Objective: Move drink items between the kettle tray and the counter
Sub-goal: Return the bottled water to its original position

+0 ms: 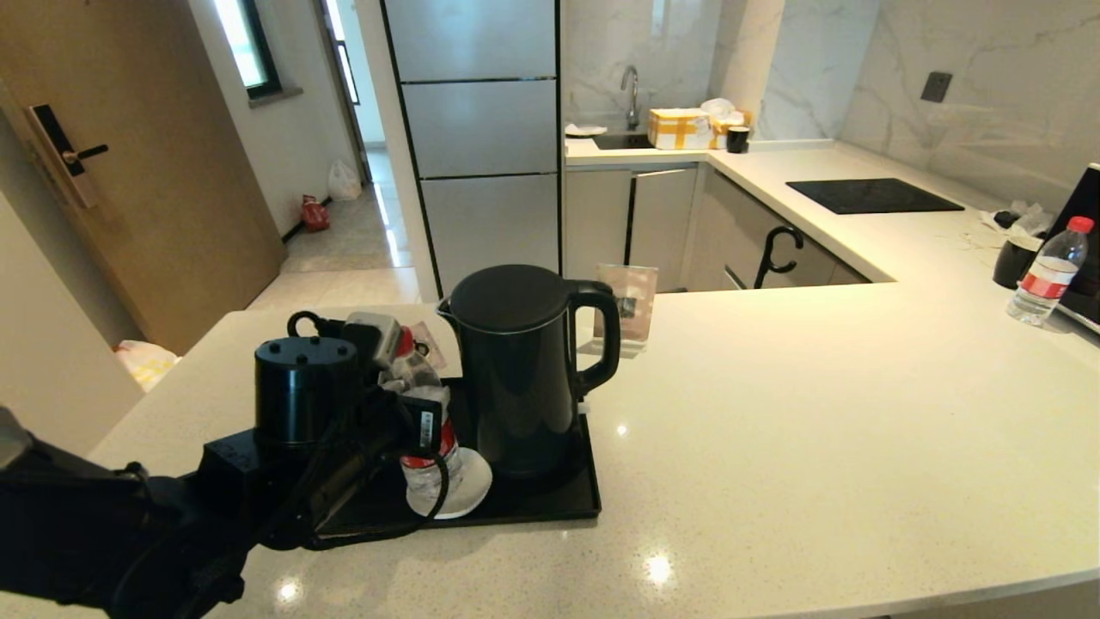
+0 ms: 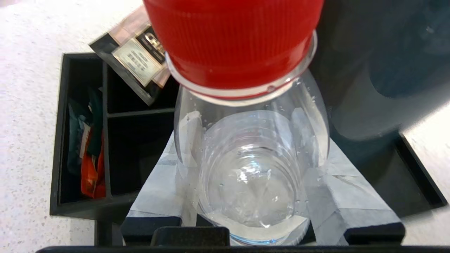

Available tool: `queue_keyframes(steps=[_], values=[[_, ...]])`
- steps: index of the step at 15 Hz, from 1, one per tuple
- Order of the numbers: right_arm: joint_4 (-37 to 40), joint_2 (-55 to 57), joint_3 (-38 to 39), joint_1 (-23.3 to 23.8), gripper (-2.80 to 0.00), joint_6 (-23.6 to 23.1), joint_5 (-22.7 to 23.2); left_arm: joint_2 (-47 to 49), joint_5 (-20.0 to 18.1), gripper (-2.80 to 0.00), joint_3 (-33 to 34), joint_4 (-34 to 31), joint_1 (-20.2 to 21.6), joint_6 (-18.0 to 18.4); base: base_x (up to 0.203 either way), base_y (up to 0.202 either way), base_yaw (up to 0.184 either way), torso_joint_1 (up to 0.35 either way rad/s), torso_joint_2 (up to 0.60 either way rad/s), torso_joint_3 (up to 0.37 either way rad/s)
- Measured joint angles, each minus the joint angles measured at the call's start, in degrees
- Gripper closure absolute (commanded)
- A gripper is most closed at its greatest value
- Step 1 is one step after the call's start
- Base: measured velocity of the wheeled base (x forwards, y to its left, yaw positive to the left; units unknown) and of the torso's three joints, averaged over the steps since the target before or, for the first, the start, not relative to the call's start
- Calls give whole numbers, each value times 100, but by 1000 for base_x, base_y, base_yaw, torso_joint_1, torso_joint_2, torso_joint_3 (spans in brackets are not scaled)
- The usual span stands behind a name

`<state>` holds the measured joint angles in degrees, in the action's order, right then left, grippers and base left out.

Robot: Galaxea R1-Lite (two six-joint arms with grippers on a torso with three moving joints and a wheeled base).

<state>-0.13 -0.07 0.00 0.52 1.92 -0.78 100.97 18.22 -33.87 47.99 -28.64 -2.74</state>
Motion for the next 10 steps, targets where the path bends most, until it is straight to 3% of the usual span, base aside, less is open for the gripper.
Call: queue_keyframes(steps=[6, 10], values=[[0, 0, 0, 0, 0, 1, 1, 410, 337, 0, -84, 207, -88, -10, 0, 0, 0, 0, 0, 0], [-2, 0, 0, 0, 0, -1, 1, 656, 531, 0, -34, 774, -101, 141, 0, 0, 0, 0, 0, 0]])
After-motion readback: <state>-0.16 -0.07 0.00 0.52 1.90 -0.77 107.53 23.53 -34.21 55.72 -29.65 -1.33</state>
